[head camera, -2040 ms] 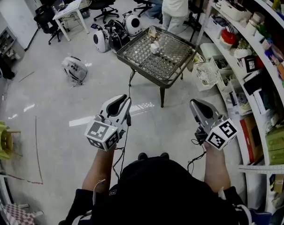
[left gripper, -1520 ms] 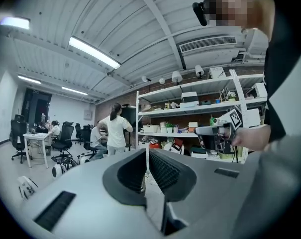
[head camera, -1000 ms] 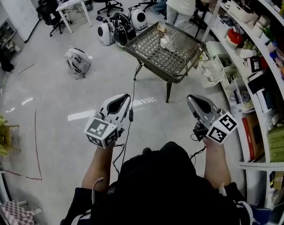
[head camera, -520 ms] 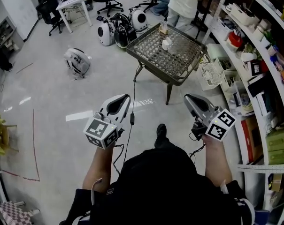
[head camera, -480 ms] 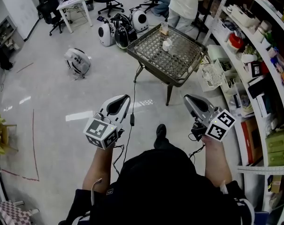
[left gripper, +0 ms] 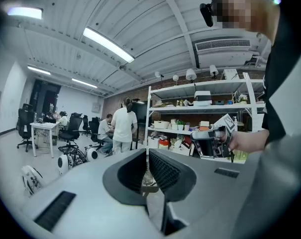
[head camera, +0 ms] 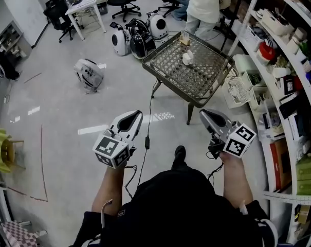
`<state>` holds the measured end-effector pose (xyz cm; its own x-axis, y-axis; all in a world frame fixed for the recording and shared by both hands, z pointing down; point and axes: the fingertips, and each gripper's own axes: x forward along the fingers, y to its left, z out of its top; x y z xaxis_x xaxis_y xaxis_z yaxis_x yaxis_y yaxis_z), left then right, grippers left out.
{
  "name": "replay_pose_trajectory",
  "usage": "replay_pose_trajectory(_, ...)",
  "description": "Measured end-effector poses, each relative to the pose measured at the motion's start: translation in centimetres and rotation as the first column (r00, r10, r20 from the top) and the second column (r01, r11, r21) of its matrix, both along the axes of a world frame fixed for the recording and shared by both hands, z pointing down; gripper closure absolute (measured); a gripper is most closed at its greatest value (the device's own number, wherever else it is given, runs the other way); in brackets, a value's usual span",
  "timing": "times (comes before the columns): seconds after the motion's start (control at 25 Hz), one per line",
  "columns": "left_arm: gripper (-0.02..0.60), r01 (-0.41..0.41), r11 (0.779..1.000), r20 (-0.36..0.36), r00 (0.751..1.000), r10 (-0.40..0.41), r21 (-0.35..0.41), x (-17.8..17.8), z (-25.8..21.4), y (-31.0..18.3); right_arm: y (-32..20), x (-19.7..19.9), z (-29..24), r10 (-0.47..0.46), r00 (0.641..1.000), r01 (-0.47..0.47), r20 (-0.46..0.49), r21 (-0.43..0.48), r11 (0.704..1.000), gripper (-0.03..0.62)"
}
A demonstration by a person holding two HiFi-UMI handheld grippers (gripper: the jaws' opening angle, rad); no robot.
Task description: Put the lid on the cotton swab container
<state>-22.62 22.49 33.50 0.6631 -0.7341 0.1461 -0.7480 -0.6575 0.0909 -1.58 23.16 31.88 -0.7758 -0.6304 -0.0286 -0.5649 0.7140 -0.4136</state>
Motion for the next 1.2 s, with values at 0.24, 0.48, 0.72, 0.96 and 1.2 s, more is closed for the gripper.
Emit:
replay_pose_trajectory(0.24, 0.56, -0.015, 0.999, 0.042, 0.999, 0.017, -0.029, 2.4, 0.5, -4.7, -5.1, 2.5, 1.0, 0.017, 0.999, -0.016, 0.04, -0.03, 0.999, 0.583)
replay_pose_trajectory(0.48, 0.56, -0.029, 0.998, 0.056, 0.998, 0.032, -0.06, 5.5, 1.0, -9.4, -9.7, 5.6, 2.4, 0.031, 0.997, -0.026, 0.069, -0.073, 0.997, 0.583)
replay_pose_trajectory(0.72, 0.56, -0.034, 0.998, 0.13, 0.991, 0.04, -0.054, 8.9, 1.4, -13.6, -13.8, 8.6, 3.3, 0.036, 0.996, -0.028, 0.087, -0.093, 0.995, 0.583)
replay_pose_trajectory(0.96, 0.56, -0.054, 0.997, 0.133, 0.989, 0.062, -0.059, 12.0, 1.0, -16.1, -16.1, 10.4, 3.7, 0.013, 0.996, -0.004, 0.088, -0.101, 0.995, 0.583)
replay_pose_trajectory(1.2, 0.56, -0.054, 0.996, 0.129, 0.99, 0.063, -0.071, 12.6, 1.2, -17.8, -17.3, 11.7, 3.7, 0.016, 0.994, -0.005, 0.105, -0.11, 0.994, 0.583)
